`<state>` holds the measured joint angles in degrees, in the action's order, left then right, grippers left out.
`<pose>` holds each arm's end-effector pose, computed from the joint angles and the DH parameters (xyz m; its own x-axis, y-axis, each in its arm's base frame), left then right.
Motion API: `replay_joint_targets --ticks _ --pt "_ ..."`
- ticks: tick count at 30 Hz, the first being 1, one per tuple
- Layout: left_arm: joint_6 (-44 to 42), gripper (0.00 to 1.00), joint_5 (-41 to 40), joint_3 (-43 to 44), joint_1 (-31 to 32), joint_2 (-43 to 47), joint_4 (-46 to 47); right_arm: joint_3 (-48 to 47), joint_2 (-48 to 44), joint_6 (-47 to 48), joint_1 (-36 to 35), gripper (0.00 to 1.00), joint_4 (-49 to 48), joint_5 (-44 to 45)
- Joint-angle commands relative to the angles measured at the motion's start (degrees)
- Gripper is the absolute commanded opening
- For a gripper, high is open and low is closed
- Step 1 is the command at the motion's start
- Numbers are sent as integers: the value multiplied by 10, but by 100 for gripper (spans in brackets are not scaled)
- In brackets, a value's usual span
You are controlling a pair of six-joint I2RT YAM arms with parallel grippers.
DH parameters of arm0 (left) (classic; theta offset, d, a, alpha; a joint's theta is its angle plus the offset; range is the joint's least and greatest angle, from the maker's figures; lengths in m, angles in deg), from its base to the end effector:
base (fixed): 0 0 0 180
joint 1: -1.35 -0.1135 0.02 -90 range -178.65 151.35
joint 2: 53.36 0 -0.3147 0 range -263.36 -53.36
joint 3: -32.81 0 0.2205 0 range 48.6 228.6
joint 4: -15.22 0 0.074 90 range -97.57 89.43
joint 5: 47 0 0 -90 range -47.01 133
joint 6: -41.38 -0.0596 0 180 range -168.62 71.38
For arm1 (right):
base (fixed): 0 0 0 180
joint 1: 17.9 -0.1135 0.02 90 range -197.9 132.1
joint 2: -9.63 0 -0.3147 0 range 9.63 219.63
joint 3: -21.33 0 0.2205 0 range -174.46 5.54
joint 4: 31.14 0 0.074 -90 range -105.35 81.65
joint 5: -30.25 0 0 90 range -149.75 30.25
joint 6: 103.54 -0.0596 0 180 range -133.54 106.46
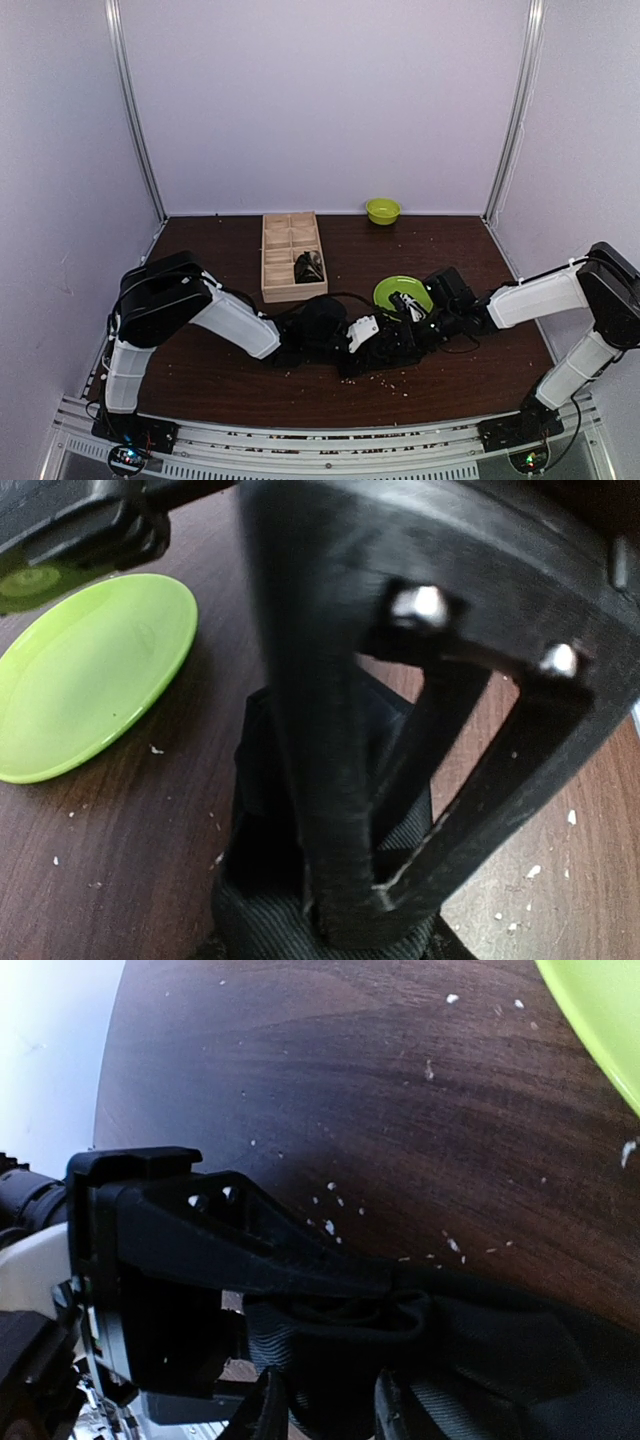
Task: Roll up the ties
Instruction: Roll the tie at the center of the board.
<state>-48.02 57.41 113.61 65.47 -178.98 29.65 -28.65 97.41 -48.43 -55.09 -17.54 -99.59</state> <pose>0.1933 -0.4323 0.1473 -0.2309 0.4527 -0.8612 0.9627 0.2344 -0.1349 0.1815 0.1856 0.1992 -0.9583 -0.1758 -0.2253 -0.2858 0.5738 0.7675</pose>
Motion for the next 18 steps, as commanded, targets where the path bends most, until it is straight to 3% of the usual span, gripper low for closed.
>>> replay_joint_targets --ticks 1,3,6,10,12,18 --pt "-5 44 3 -5 -1 -5 -76 -19 29 10 -3 17 24 34" --pt "-6 44 5 -5 -1 -4 -76 -13 35 10 -3 1 22 39" --pt "-4 46 7 -7 -5 -1 -72 4 38 8 -1 0 14 40" --pt "3 69 1 -25 -15 18 -28 34 38 8 14 0 -2 33" --pt "3 76 -12 -44 -16 32 13 52 41 6 29 0 -17 25" --pt "7 83 -9 -76 -15 35 127 76 65 20 61 0 -24 23"
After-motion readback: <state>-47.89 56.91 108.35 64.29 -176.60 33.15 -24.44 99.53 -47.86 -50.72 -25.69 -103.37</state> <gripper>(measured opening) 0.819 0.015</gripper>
